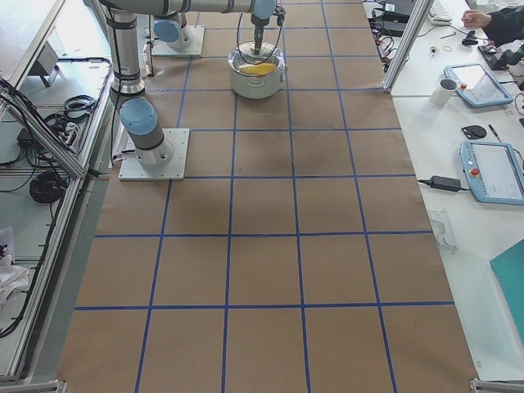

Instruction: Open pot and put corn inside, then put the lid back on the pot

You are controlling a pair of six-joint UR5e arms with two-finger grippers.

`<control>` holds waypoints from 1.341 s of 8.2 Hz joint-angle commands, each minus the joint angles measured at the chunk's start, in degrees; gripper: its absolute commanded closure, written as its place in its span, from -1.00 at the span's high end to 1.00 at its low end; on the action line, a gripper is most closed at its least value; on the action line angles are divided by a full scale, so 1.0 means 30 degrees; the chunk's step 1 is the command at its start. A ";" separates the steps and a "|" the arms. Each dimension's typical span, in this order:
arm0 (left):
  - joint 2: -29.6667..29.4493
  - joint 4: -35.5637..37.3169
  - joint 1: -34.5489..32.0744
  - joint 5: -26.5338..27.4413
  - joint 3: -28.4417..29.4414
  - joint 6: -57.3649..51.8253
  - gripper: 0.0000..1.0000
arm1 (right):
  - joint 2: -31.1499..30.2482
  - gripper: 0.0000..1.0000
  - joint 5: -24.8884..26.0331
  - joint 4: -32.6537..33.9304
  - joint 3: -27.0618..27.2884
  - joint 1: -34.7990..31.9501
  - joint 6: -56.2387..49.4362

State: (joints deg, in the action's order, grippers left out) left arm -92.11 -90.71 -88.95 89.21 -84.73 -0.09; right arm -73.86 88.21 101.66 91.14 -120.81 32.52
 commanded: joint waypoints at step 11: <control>0.0000 0.0001 0.0000 -0.0030 0.0000 0.0000 1.00 | -0.4876 1.00 0.0478 -0.2768 -0.0176 0.5509 -0.7133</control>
State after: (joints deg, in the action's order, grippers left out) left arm -92.11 -90.70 -88.95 89.12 -84.73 -0.09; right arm -84.54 89.50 97.27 90.73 -111.24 19.90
